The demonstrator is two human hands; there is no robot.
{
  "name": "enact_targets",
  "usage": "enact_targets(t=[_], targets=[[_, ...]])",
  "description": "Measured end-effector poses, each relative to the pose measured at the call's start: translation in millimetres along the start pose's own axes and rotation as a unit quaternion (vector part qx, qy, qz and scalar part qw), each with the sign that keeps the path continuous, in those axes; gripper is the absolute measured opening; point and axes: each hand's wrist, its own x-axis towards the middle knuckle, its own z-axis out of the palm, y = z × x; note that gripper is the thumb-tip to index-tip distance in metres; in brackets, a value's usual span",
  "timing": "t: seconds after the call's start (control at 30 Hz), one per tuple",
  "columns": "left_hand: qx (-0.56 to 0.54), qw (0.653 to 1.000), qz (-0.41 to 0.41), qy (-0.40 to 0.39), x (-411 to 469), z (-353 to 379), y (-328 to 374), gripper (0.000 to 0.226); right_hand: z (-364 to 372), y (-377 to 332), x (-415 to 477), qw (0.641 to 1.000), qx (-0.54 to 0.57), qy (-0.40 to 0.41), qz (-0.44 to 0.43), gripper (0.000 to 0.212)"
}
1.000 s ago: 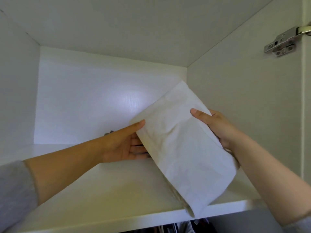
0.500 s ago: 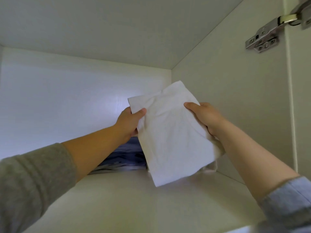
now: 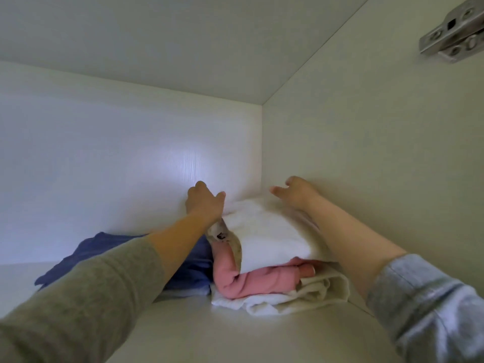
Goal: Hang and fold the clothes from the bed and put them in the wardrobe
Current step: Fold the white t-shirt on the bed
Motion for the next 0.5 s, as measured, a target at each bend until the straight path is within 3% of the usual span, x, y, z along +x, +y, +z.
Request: enact_targets(t=[0.23,0.33,0.5], targets=[[0.006,0.998,0.048,-0.041,0.0,16.8,-14.4,0.039,4.8,8.2,11.1,0.999,-0.002,0.012,-0.032,0.04],[0.013,0.997,0.062,-0.04,-8.5,9.3,-16.6,0.023,7.7,12.8,1.7,0.999,0.043,0.013,-0.019,0.04],[-0.002,0.996,0.076,-0.037,-26.3,-19.5,3.3,0.021,-7.3,2.8,-22.0,0.991,0.131,0.025,-0.022,0.042]])
